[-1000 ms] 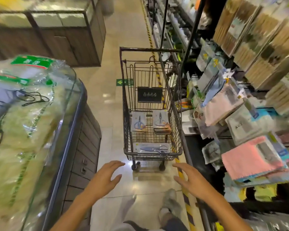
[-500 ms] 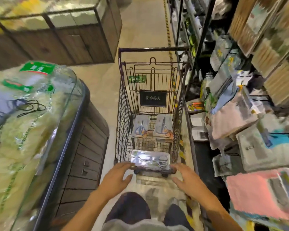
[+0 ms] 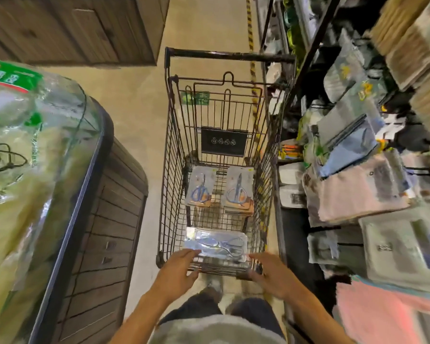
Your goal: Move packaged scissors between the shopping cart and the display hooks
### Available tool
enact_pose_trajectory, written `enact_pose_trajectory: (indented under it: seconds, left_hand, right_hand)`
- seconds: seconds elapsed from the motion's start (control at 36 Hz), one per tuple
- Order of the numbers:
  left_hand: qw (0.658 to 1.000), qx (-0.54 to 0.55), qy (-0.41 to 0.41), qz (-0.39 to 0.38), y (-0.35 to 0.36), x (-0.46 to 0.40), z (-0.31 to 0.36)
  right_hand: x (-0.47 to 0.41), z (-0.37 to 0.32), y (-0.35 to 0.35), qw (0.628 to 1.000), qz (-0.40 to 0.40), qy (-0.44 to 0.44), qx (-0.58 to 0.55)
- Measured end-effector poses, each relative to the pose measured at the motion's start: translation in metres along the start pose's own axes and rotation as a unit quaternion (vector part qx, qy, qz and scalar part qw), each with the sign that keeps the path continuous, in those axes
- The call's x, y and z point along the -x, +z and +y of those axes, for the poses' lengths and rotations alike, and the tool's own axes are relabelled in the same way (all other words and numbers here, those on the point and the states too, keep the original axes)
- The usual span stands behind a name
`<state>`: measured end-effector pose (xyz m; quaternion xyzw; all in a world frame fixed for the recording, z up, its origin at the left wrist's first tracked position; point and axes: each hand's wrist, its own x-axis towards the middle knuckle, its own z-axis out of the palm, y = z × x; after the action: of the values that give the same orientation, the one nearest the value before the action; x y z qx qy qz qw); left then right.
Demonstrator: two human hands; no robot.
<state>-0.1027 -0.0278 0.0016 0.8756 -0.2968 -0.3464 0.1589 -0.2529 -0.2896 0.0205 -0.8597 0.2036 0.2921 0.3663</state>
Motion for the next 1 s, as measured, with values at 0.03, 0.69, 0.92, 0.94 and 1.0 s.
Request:
enact_pose_trajectory:
  seconds: [0.03,0.69,0.92,0.94,1.0]
  left_hand:
    - [1.000,0.006,-0.001,-0.009,0.000,-0.010,-0.004]
    - [0.989,-0.030,-0.056,-0.131,0.079,-0.168,-0.098]
    - [0.986,-0.021,-0.084,-0.140,0.108,-0.196,-0.118]
    - [0.987,-0.017,-0.086,-0.137,0.109,-0.197,-0.119]
    - [0.987,-0.008,-0.089,-0.132,0.111,-0.199,-0.120]
  right_hand:
    - [-0.008,0.000,0.000,1.000,0.000,0.010,0.003]
    - [-0.216,0.051,0.100,0.994,-0.027,0.088,-0.052]
    - [-0.281,0.072,0.148,0.994,0.088,0.033,-0.059]
    - [-0.285,0.071,0.151,0.992,0.103,0.030,-0.067]
    - [-0.293,0.074,0.157,0.991,0.127,0.016,-0.035]
